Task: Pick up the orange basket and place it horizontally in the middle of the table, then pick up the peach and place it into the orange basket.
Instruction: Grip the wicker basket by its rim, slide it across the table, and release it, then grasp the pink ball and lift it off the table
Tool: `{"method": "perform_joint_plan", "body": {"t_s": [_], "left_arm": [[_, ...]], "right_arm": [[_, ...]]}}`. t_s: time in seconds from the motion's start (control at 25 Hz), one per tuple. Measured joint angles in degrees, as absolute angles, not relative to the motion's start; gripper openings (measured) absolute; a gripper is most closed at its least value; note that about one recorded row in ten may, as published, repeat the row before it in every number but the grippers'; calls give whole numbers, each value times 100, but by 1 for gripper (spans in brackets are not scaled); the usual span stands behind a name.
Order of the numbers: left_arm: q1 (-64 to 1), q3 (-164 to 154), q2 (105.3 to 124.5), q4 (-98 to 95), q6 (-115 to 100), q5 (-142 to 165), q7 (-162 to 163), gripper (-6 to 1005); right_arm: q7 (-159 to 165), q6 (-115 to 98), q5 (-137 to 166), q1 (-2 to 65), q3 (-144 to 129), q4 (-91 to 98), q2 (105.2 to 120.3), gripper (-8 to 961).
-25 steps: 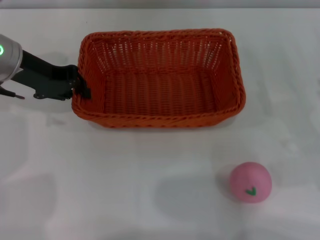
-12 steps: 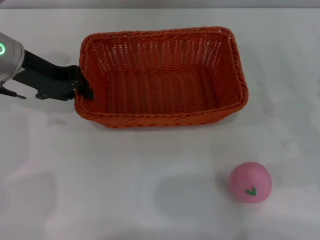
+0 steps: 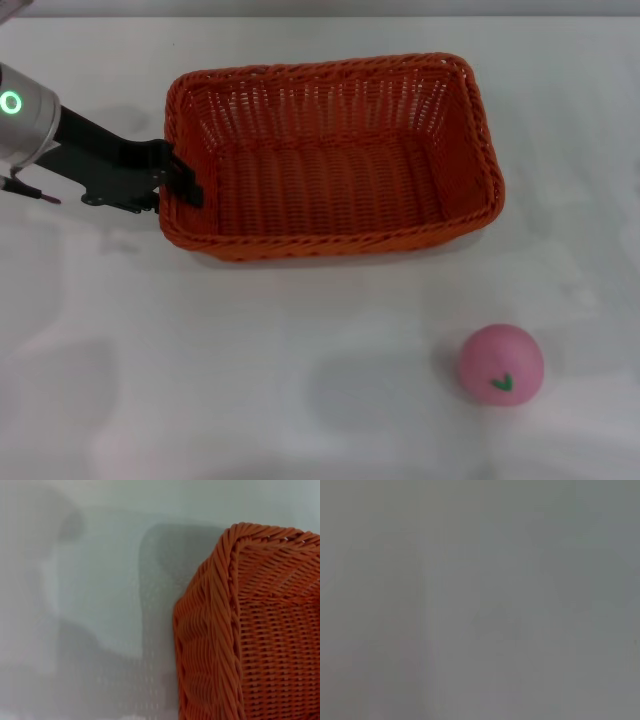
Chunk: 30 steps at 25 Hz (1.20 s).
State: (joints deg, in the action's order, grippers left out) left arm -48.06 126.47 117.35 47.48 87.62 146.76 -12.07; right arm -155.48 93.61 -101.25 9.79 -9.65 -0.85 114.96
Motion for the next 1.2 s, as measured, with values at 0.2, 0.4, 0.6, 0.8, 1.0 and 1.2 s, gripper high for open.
{"method": "perform_joint_plan", "body": {"t_s": [0.2,0.4,0.6,0.8,1.0,1.2], "left_arm": [[-4766,12647,11728,4795,8756,14652,-1386,326],[-4728,12647,11704,4821,8717,14510,-1627,500],[-4574,12653,11684,5053,8729,14481,-1919,721],[-4172,12656,11677,5771,8738,14457,-2375,757],[-3684,12835,11699,6383,8654,14374,-3203,794],[-3275,13417,11751,6609,8499,13842,-4414,801]], "right_arm": [[-15555,9361,-10125,973,-1012,-86,11496,661],[-15557,9371,-10125,954,-1028,-84,11496,661],[-15557,9417,-10125,948,-1028,-88,11496,661],[-15522,9465,-10125,949,-1029,-81,11496,660],[-15494,9542,-10125,946,-1025,-35,11494,660],[-15213,9635,-10122,853,-1029,340,11486,660]]}}
